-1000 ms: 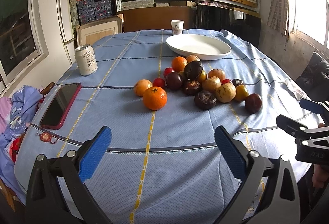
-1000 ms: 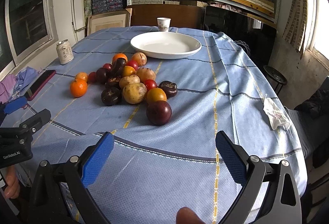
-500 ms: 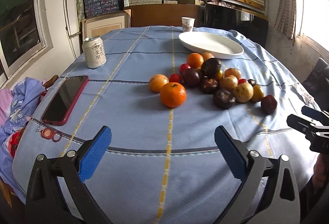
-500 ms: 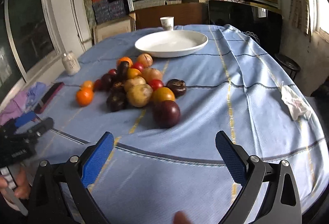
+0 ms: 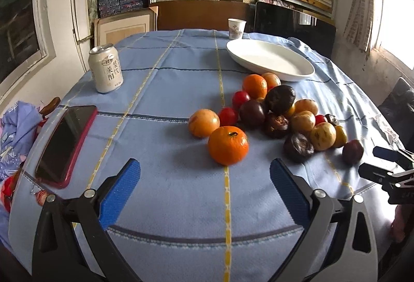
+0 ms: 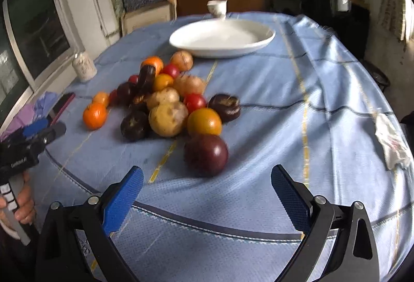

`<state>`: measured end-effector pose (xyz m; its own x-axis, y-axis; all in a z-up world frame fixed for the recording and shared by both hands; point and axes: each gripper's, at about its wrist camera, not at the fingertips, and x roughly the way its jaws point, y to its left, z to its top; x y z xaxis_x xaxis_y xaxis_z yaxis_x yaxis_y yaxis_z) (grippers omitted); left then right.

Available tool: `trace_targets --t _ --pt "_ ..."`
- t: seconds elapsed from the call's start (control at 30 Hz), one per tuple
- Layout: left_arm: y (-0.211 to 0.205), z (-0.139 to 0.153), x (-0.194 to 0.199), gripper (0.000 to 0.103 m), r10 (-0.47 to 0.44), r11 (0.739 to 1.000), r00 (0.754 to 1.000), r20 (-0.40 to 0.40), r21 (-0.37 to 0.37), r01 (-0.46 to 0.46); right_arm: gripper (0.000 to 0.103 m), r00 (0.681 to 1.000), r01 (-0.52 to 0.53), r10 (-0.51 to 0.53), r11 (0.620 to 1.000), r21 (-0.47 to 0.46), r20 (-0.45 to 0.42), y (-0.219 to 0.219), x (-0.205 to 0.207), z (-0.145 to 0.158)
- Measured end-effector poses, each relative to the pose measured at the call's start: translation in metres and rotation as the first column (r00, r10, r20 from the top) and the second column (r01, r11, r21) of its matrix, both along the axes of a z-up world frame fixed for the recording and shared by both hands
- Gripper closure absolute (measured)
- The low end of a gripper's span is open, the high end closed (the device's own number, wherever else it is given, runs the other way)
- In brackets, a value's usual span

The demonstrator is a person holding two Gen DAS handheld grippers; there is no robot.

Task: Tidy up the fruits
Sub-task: 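Reach the left tool to the tangerine while the right tool reaches the dark plum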

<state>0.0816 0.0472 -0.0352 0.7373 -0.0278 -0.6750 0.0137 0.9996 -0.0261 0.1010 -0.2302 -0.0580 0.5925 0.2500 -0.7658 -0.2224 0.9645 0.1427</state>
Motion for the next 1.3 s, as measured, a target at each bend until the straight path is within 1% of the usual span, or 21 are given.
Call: trace_targets --t 0.07,0.1,0.13,0.2,0.27,0.33,0.4,0.57,0.63,0.73,0.8,0.87,0.97,1.03,1.07,1.1,1.13,1.23,1.3 --pt "0.001 -0.003 0.003 0.005 0.000 1.000 1.000 -0.009 -0.011 0.000 0.004 1.000 0.022 -0.022 1.000 0.014 -0.019 -0.003 0.006 -0.002" --pt "0.002 -0.005 0.005 0.005 0.001 1.000 1.000 -0.014 -0.014 -0.001 0.006 0.999 0.023 -0.021 0.999 0.045 -0.035 -0.004 0.008 -0.003" --pt "0.003 -0.007 0.006 0.005 0.000 1.000 1.000 -0.020 -0.016 0.000 0.008 0.999 0.016 -0.014 0.999 0.052 -0.044 -0.004 0.009 -0.004" --pt "0.003 -0.011 0.008 0.005 -0.004 1.000 1.000 -0.031 -0.019 0.003 0.020 0.998 0.002 -0.001 1.000 0.026 -0.063 0.000 0.012 -0.007" --pt "0.003 -0.015 0.011 0.005 -0.004 1.000 0.999 -0.046 -0.020 0.003 0.025 0.999 -0.005 0.004 1.000 -0.029 -0.032 0.005 0.012 -0.007" --pt "0.002 -0.015 0.010 0.005 -0.009 1.000 0.999 -0.039 -0.017 0.009 0.025 1.000 0.009 -0.009 0.998 -0.056 -0.002 0.006 0.012 -0.005" --pt "0.001 -0.016 0.011 0.005 -0.012 1.000 0.999 -0.038 -0.009 0.012 0.027 1.000 0.008 -0.008 0.999 -0.052 0.010 0.004 0.013 -0.003" --pt "0.000 -0.019 0.014 0.005 -0.009 1.000 0.998 -0.066 -0.007 0.009 0.041 1.000 -0.002 0.002 0.998 -0.057 0.010 0.004 0.016 -0.005" --pt "0.000 -0.020 0.015 0.005 -0.009 1.000 0.997 -0.074 -0.008 0.008 0.043 1.000 -0.003 0.003 0.999 -0.050 0.005 0.004 0.017 -0.008" --pt "-0.002 -0.021 0.019 0.005 -0.016 1.000 0.996 -0.085 -0.008 0.015 0.050 1.000 -0.017 0.017 0.999 -0.043 0.008 0.006 0.016 -0.010" --pt "-0.002 -0.020 0.023 0.005 -0.029 0.999 0.994 -0.102 -0.018 0.027 0.058 0.999 -0.036 0.037 0.998 -0.045 0.020 0.009 0.014 -0.012" --pt "-0.004 -0.018 0.029 0.005 -0.048 0.999 0.993 -0.111 -0.032 0.044 0.063 0.998 -0.051 0.054 0.997 -0.059 0.045 0.013 0.011 -0.012" --pt "-0.010 -0.015 0.038 0.005 -0.071 0.997 0.992 -0.103 -0.035 0.068 0.063 0.996 -0.051 0.057 0.995 -0.081 0.074 0.016 0.007 -0.012" --pt "-0.014 -0.016 0.045 0.006 -0.074 0.997 0.991 -0.110 -0.028 0.071 0.064 0.996 -0.049 0.053 0.997 -0.064 0.074 0.014 0.007 -0.012" --pt "-0.015 -0.017 0.048 0.012 -0.077 0.997 0.990 -0.116 -0.030 0.074 0.064 0.996 -0.048 0.051 0.998 -0.045 0.070 0.011 0.007 -0.012" --pt "-0.016 -0.019 0.051 0.022 -0.081 0.996 0.989 -0.125 -0.035 0.077 0.064 0.997 -0.046 0.048 0.999 -0.026 0.065 0.008 0.008 -0.012" --pt "-0.016 -0.022 0.056 0.025 -0.083 0.996 0.986 -0.141 -0.044 0.078 0.064 0.997 -0.044 0.044 0.999 -0.002 0.059 0.005 0.009 -0.012" --pt "-0.014 -0.026 0.064 0.028 -0.077 0.995 0.984 -0.161 -0.068 0.067 0.064 0.998 -0.041 0.039 0.998 0.036 0.048 0.001 0.010 -0.013" --pt "-0.013 -0.027 0.066 0.029 -0.077 0.995 0.984 -0.162 -0.078 0.065 0.064 0.998 -0.040 0.038 0.998 0.037 0.051 0.001 0.010 -0.013"
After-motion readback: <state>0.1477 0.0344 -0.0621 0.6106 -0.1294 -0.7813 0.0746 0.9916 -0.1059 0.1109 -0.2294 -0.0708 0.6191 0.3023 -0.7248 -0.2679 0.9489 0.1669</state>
